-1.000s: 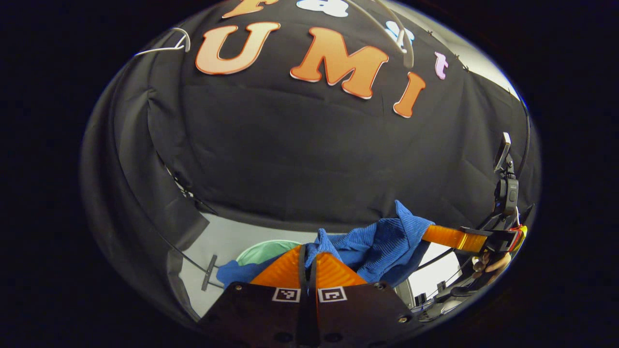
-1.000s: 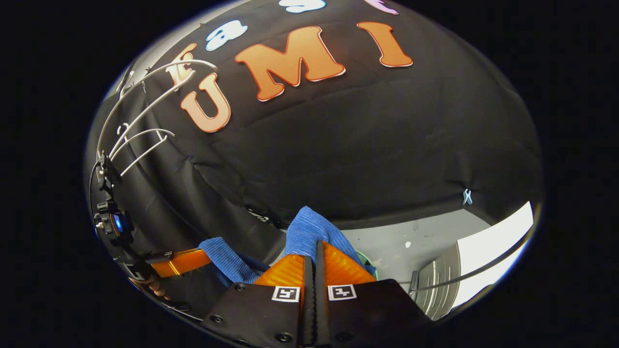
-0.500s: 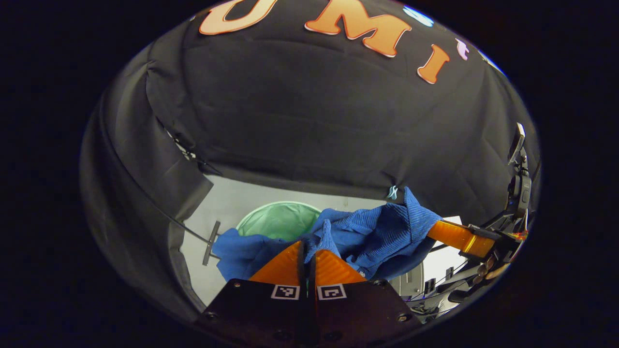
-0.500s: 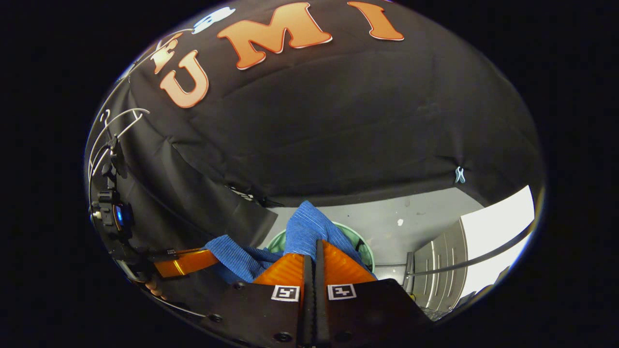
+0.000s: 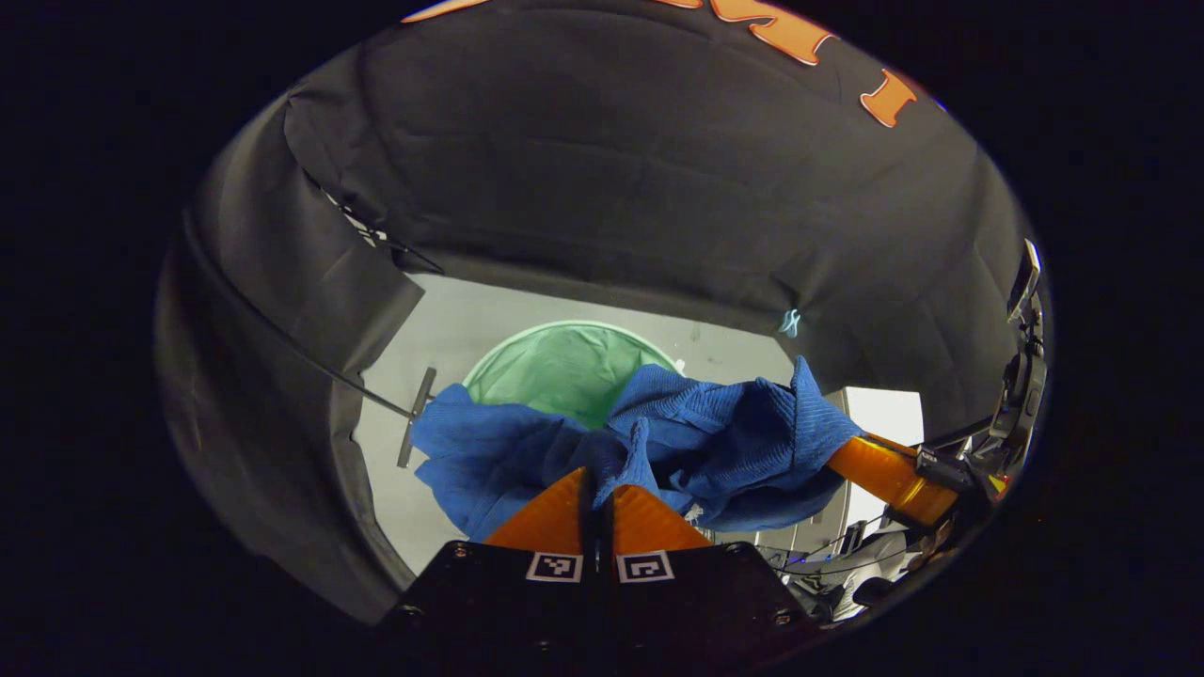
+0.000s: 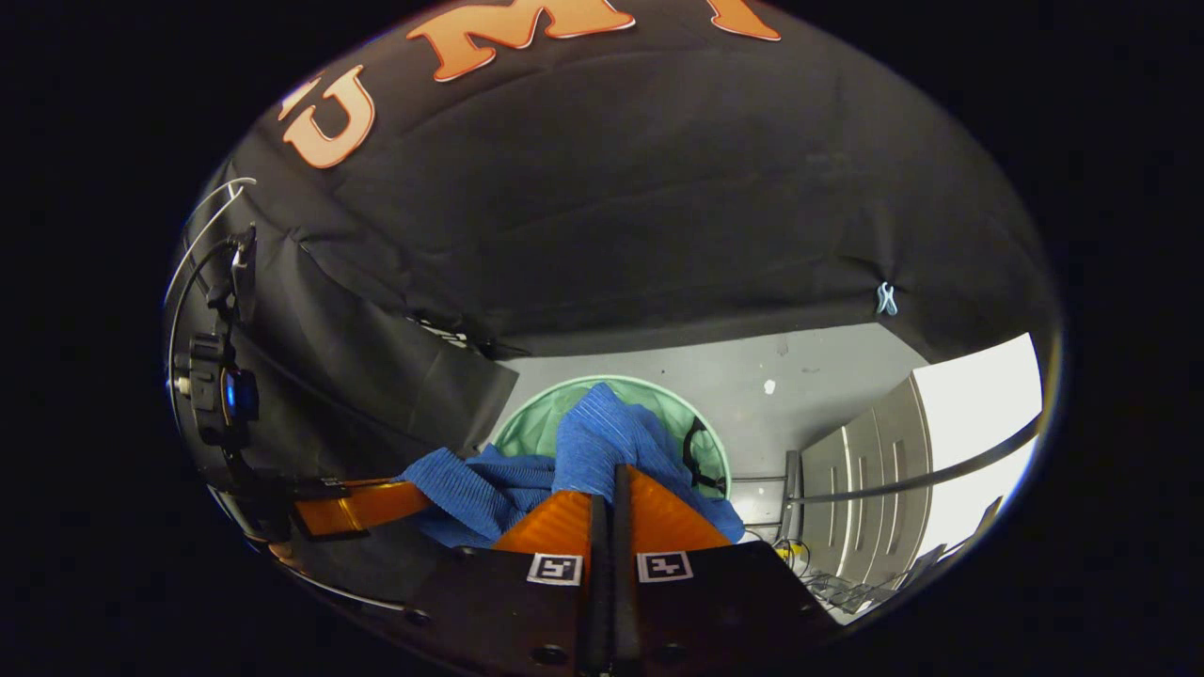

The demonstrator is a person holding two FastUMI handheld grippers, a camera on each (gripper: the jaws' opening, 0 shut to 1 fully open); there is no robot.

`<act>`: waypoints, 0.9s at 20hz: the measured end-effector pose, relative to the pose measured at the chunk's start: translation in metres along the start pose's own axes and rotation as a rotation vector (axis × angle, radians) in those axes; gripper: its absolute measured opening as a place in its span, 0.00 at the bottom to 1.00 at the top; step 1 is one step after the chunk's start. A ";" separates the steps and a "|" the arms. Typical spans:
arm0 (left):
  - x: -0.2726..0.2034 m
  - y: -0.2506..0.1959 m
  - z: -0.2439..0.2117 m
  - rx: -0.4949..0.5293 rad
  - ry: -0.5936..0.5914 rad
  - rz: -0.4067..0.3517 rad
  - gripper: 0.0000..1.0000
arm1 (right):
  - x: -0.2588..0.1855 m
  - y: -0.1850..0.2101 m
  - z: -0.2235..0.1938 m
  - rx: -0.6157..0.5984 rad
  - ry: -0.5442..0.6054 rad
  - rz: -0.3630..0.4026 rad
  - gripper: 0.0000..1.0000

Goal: Grasp the clothes on the hanger with both hands and then place them into the laundry hamper below.

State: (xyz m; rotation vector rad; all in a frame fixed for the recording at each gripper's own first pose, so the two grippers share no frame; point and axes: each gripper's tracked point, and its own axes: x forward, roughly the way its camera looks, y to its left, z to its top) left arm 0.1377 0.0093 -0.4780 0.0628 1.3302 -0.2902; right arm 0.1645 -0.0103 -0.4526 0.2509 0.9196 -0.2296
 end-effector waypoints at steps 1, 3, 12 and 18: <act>0.007 0.002 -0.004 -0.010 0.021 0.005 0.01 | 0.006 0.000 -0.005 -0.001 0.016 -0.009 0.08; 0.013 0.006 -0.015 -0.026 0.056 0.020 0.01 | 0.023 0.002 -0.016 -0.003 0.051 -0.022 0.08; 0.040 0.015 -0.028 -0.003 0.159 0.085 0.01 | 0.064 0.006 -0.046 -0.060 0.137 -0.068 0.14; 0.043 0.006 -0.042 -0.010 0.199 0.071 0.13 | 0.057 0.002 -0.044 -0.034 0.132 -0.079 0.39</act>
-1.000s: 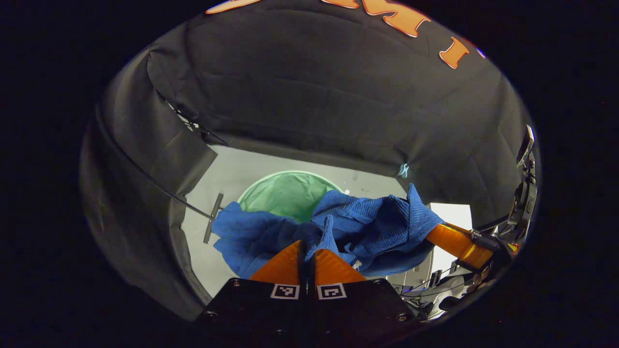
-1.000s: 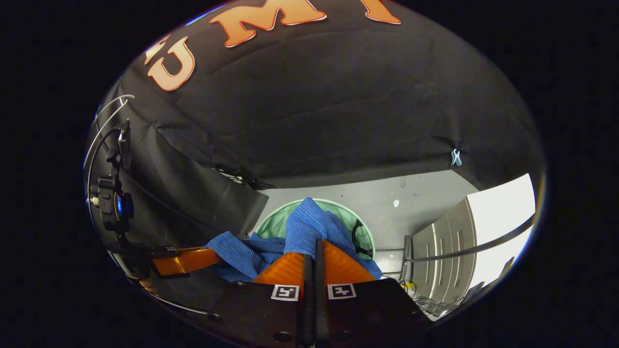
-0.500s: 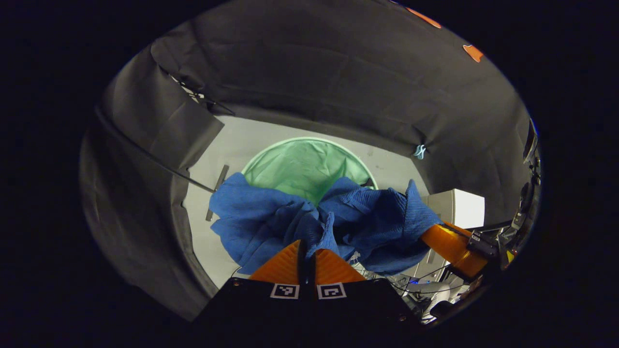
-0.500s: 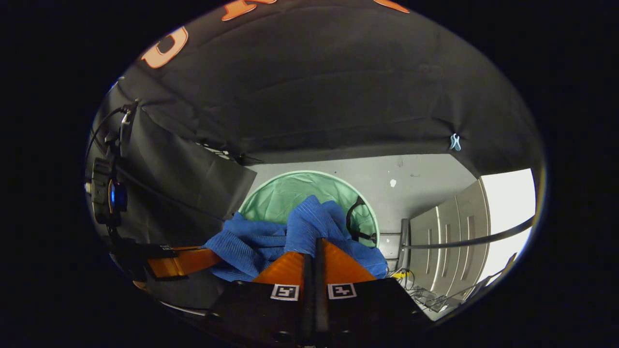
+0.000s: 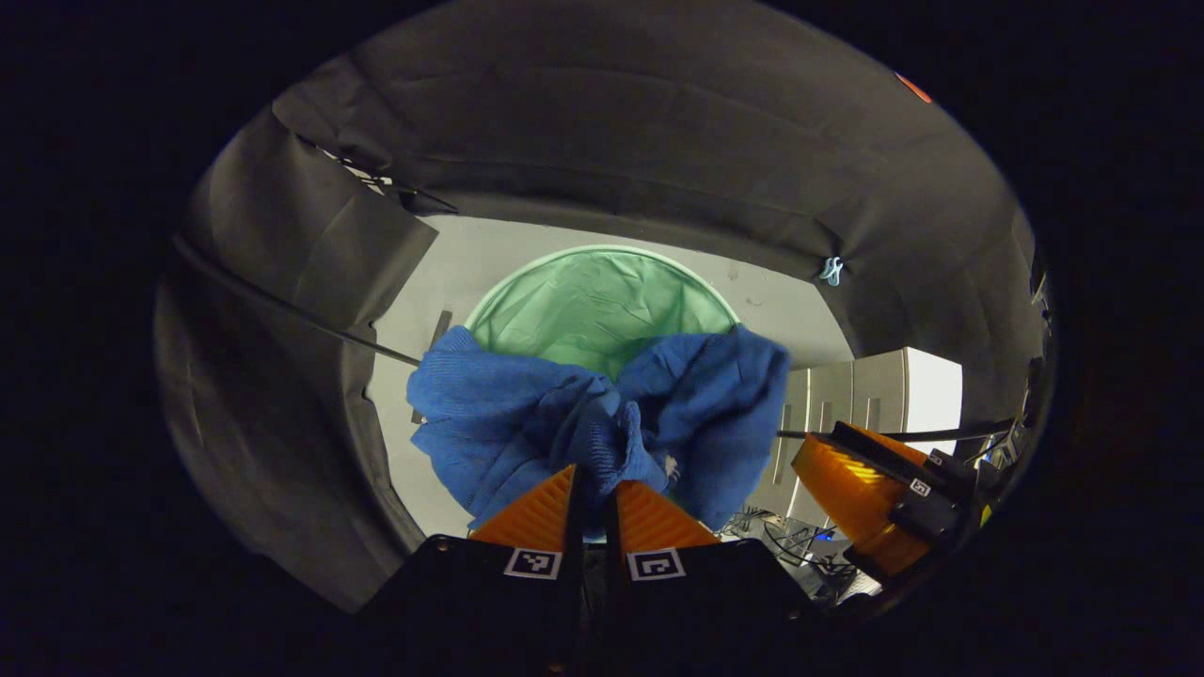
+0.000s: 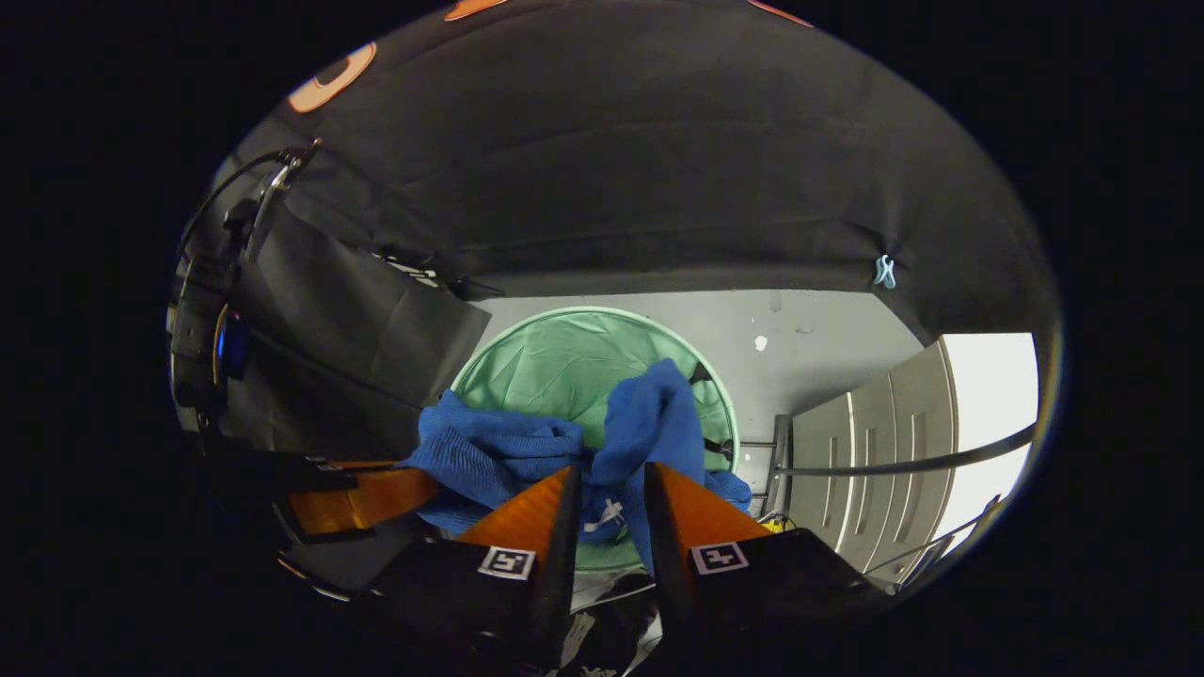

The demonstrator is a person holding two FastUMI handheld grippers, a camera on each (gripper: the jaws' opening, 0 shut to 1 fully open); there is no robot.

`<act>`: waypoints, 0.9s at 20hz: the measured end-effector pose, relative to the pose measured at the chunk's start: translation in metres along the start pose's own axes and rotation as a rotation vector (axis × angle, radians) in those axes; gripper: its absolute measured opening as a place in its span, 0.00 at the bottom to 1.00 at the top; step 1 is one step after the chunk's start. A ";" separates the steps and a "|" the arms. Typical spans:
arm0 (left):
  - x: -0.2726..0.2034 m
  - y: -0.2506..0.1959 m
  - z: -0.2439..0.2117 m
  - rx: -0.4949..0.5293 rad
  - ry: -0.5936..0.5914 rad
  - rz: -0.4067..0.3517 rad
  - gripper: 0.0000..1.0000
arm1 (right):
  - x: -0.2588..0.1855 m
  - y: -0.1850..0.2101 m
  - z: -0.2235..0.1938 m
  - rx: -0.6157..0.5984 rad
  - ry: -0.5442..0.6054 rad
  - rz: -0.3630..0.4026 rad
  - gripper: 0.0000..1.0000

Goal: Grasp the clothes on the hanger with both hands and then place them into the laundry hamper below.

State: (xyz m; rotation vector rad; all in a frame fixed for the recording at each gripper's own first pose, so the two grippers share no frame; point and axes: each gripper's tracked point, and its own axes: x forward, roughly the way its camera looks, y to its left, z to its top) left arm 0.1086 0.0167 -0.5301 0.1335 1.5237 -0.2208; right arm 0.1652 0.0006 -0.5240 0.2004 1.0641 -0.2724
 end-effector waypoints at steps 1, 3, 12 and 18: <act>-0.001 0.000 -0.002 -0.002 0.002 -0.001 0.16 | -0.003 -0.003 0.001 -0.003 -0.003 -0.007 0.33; 0.002 0.005 -0.004 0.007 -0.002 0.017 0.27 | -0.007 -0.006 0.000 -0.011 -0.006 -0.007 0.34; -0.014 0.003 -0.011 -0.005 -0.072 0.065 0.87 | -0.052 -0.024 0.015 -0.004 -0.108 -0.013 0.76; -0.038 -0.006 -0.017 0.010 -0.150 0.095 0.94 | -0.085 -0.041 0.017 -0.021 -0.169 -0.020 0.99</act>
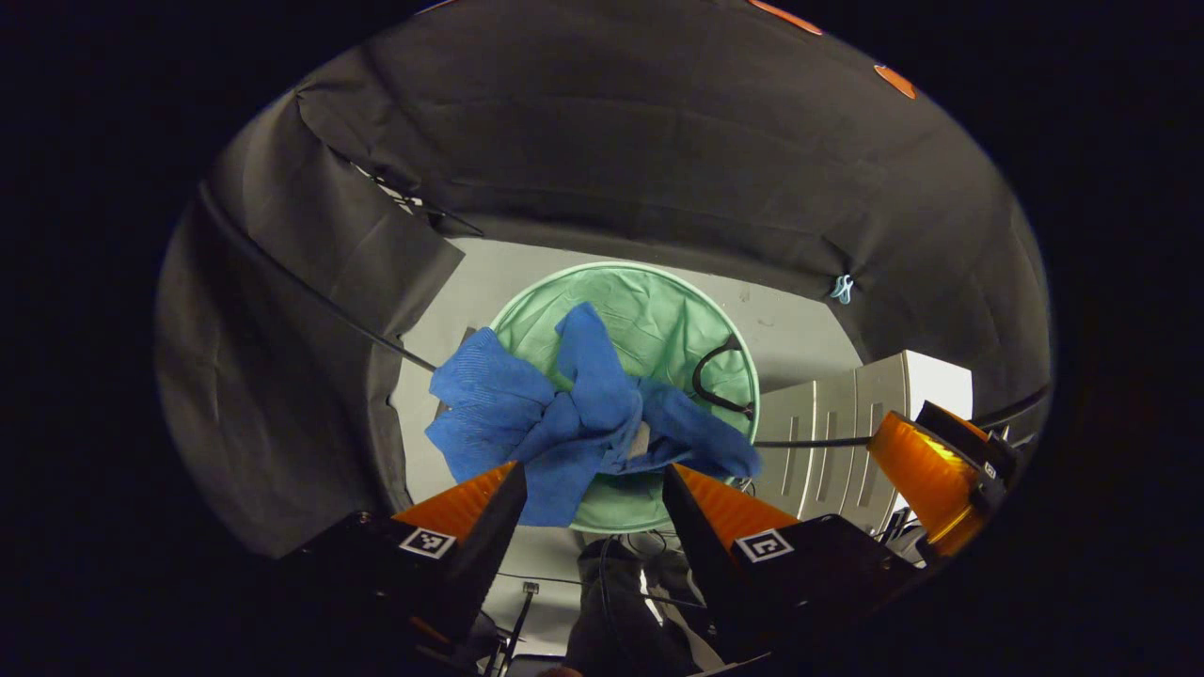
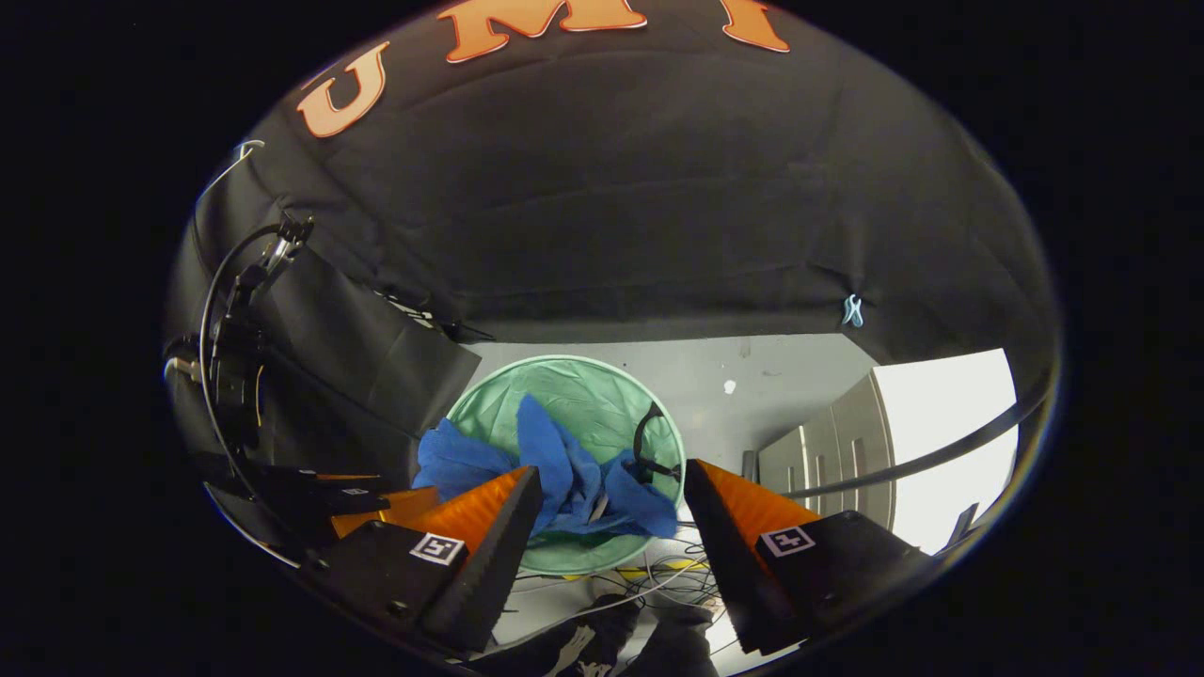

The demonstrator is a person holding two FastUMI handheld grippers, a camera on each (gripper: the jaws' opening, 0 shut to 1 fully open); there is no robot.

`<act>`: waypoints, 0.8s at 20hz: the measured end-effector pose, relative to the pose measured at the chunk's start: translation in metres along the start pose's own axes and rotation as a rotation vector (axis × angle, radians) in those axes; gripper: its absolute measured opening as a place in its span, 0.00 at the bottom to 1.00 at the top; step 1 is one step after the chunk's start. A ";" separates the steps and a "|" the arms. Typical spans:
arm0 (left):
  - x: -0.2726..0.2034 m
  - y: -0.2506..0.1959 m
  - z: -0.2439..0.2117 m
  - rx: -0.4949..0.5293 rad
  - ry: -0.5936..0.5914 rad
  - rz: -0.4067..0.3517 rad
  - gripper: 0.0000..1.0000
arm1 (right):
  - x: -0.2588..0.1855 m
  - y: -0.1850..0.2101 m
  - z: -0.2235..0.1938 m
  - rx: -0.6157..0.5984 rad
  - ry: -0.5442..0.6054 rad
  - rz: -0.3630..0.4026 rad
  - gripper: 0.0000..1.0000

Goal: Grasp the clothes on the hanger with both hands and then place them into the laundry hamper below.

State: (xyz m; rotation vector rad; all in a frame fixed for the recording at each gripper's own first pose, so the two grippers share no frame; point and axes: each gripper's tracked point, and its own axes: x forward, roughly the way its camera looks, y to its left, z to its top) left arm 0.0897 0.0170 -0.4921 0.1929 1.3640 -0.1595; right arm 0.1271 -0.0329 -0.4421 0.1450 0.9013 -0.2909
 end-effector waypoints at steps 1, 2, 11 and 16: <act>-0.006 -0.001 0.000 0.005 -0.021 0.007 0.96 | -0.012 -0.003 -0.002 0.002 -0.013 0.001 0.91; -0.013 -0.003 0.001 0.006 -0.042 0.015 0.97 | -0.022 -0.005 0.000 -0.001 -0.029 0.000 0.99; -0.104 -0.026 0.026 -0.030 -0.313 -0.009 0.98 | -0.111 -0.024 0.043 -0.038 -0.235 -0.004 0.99; -0.168 -0.034 0.054 -0.044 -0.492 -0.018 0.98 | -0.158 -0.027 0.071 -0.084 -0.371 -0.006 0.98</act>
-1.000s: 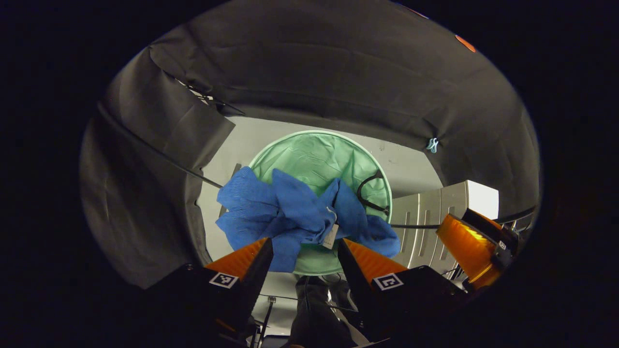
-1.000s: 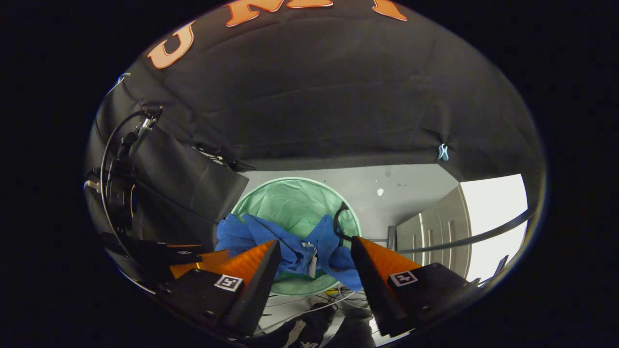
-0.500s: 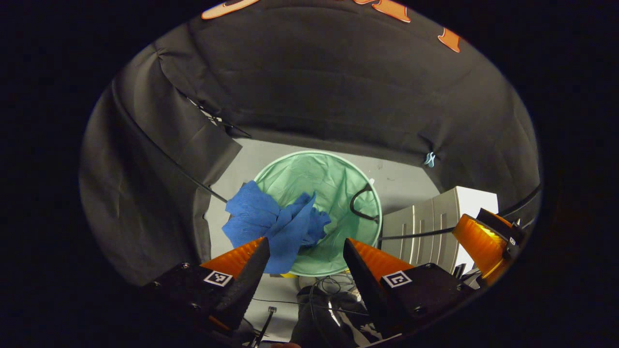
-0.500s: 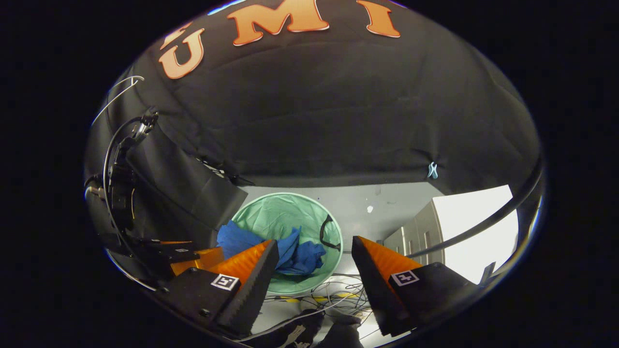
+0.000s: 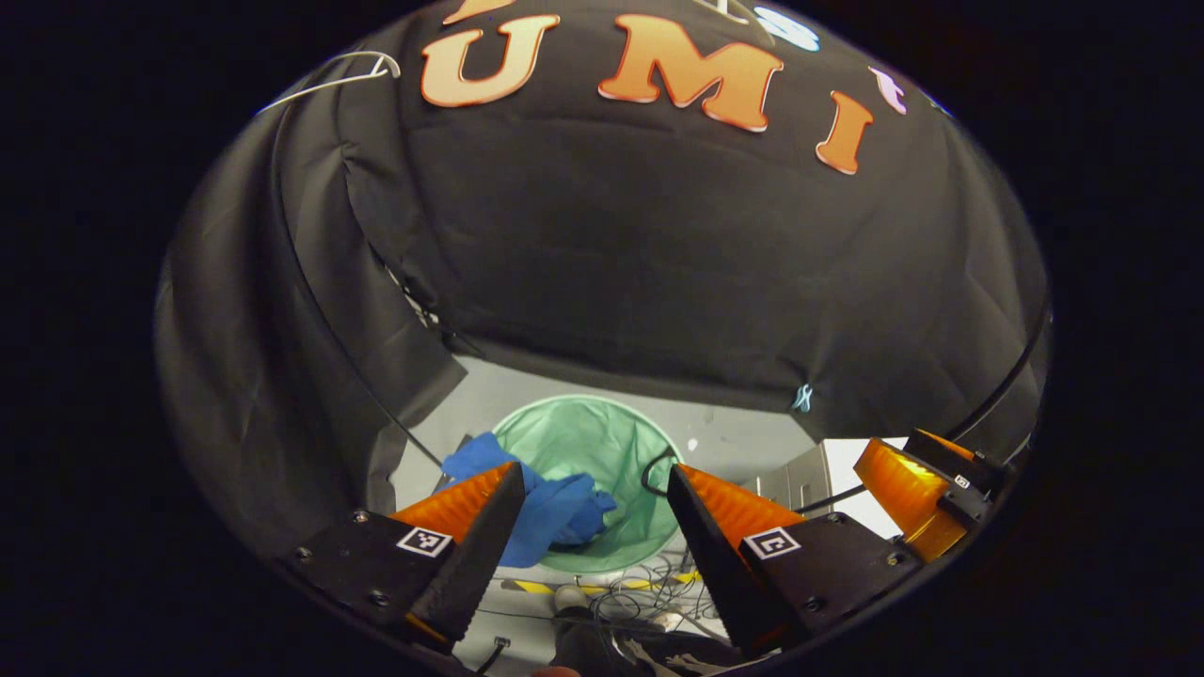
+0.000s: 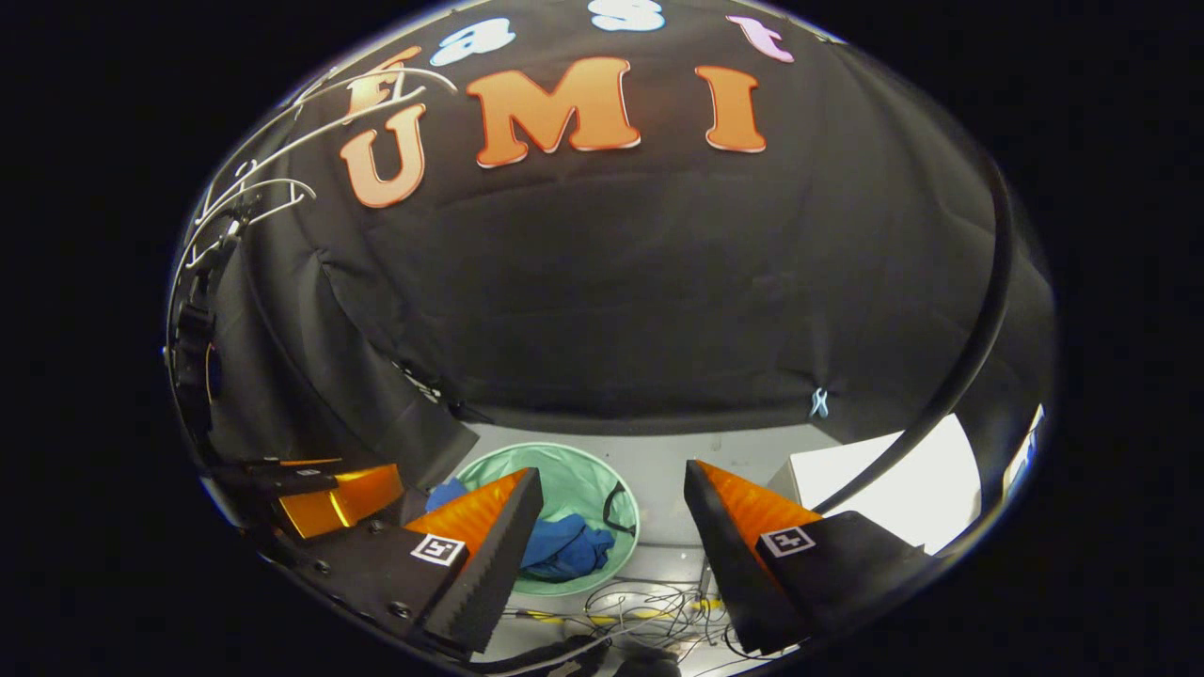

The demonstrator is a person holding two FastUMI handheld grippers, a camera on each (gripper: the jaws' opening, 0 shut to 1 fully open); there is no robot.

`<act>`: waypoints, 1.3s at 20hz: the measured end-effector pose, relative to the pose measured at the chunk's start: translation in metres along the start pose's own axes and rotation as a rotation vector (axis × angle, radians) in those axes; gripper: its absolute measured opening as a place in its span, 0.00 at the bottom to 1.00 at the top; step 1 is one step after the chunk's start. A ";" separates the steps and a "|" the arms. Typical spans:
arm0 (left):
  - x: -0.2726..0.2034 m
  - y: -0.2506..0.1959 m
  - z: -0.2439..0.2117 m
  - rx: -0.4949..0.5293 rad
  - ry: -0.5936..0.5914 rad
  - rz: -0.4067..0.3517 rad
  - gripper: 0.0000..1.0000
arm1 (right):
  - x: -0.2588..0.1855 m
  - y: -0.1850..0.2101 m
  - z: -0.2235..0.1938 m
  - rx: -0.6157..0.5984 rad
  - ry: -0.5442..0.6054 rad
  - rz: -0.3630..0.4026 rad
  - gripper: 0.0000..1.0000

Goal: Grasp the clothes on the hanger with both hands and then place them into the laundry hamper below.

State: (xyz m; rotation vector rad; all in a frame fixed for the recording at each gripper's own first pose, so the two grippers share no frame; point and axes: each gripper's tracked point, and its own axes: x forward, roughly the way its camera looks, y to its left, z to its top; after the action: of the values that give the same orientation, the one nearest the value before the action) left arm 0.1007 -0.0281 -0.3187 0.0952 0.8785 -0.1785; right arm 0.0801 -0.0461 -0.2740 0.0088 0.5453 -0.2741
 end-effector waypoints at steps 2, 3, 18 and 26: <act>-0.020 -0.002 0.023 0.007 -0.075 -0.003 0.98 | -0.011 0.003 0.017 0.006 -0.052 0.016 0.98; -0.031 0.000 0.032 0.014 -0.114 -0.002 0.98 | -0.017 0.002 0.024 0.007 -0.073 0.022 0.98; -0.143 -0.006 0.142 0.038 -0.460 -0.019 0.97 | -0.120 0.037 0.144 -0.053 -0.391 0.092 1.00; -0.184 -0.005 0.186 0.048 -0.625 -0.030 0.95 | -0.163 0.050 0.169 -0.070 -0.480 0.119 0.92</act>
State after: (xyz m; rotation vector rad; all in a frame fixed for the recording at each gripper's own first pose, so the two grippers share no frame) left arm 0.1252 -0.0406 -0.0582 0.0654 0.2532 -0.2402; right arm 0.0463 0.0299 -0.0487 -0.0902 0.0756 -0.1324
